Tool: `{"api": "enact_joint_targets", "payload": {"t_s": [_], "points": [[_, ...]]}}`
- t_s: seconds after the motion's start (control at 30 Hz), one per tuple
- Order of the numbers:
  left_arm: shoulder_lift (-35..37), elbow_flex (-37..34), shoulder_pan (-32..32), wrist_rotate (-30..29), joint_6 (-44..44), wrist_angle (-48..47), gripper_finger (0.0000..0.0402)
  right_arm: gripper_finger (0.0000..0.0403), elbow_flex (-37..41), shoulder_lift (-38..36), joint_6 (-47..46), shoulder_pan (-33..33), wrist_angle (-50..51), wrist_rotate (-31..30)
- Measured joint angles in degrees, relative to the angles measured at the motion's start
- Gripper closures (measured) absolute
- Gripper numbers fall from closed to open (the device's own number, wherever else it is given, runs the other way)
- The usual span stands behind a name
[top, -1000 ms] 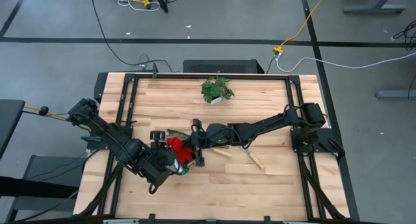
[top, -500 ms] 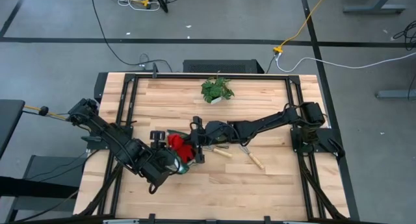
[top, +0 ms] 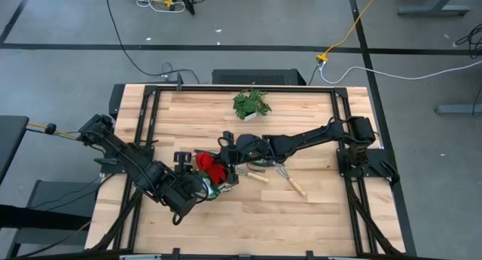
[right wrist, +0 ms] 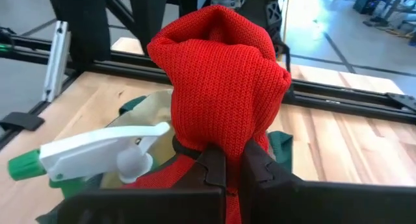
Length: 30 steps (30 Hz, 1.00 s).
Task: Pick & Place Garden tools in Gardening bag
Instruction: Put the red gloves into the green gardening bag
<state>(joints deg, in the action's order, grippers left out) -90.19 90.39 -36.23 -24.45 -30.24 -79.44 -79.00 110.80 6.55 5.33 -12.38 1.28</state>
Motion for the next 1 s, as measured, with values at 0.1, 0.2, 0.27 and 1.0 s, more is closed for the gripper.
{"api": "enact_joint_targets", "payload": {"t_s": [0.1,0.2,0.27,1.0], "points": [[0.0,0.0,0.0,0.0,0.0,0.0,0.0239,0.0401,0.0,0.0,-1.0,-0.4,0.0,3.0],[0.0,0.0,0.0,-0.3,0.0,0.0,0.0239,0.0401,0.0,0.3,-1.1,-0.3,0.4,3.9],[0.0,0.0,0.0,-1.0,0.0,0.0,0.0239,0.0401,0.0,0.4,-1.4,-0.1,0.4,4.9],[0.0,0.0,0.0,-1.7,0.2,-0.2,0.0239,0.0341,0.0,3.4,-4.8,0.0,-1.3,8.8]]}}
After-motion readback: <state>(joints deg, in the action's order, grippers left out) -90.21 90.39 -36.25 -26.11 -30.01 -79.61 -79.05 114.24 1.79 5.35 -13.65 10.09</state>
